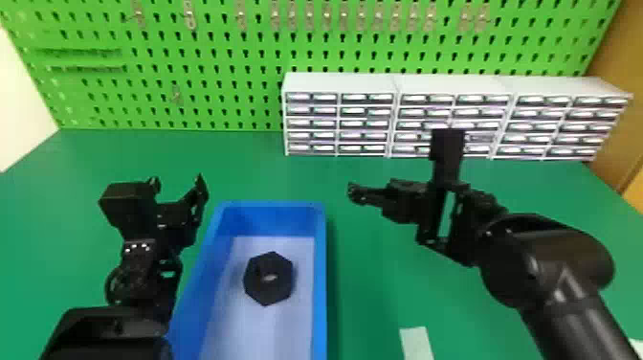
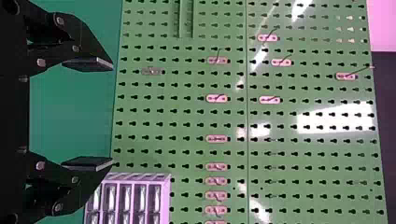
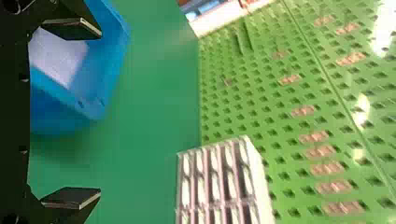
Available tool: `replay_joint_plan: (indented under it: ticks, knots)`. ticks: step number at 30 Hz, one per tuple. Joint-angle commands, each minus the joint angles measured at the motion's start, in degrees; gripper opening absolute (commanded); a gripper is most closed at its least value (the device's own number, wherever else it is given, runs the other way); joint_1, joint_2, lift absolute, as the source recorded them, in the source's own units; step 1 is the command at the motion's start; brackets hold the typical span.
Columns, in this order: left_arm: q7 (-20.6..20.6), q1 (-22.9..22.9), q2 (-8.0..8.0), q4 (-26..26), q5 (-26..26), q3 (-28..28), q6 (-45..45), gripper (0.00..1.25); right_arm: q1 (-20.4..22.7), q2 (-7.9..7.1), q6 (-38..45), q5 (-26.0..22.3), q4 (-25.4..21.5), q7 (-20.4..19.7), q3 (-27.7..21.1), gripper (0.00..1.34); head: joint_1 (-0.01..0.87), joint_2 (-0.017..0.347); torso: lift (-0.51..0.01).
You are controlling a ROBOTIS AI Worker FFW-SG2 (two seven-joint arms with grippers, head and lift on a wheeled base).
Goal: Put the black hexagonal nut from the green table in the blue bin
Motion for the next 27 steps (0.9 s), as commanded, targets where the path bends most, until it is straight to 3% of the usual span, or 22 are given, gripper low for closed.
replay_joint_plan:
  ticks: [1,7,19,27]
  knots:
    - [0.00,0.00,0.02,0.00,0.00,0.05,0.00,0.72,1.70,1.10,-4.78,3.37,-0.14,0.00,-3.62,1.22,0.657,0.057,-0.095]
    - [0.00,0.00,-0.07,0.00,0.00,-0.13,0.00,0.73,3.90,2.94,-9.88,5.12,-0.14,0.00,-8.27,1.22,0.657,0.057,-0.095]
    - [0.09,-0.09,-0.07,0.09,-0.18,-0.21,0.00,0.72,6.88,3.82,-18.14,8.02,-0.14,-0.35,-12.23,1.22,0.657,0.057,-0.095]
    - [0.09,-0.09,-0.07,0.00,-0.09,-0.21,0.00,0.72,9.61,4.52,-24.47,9.61,-0.14,-4.48,-13.99,1.22,0.657,0.057,-0.095]
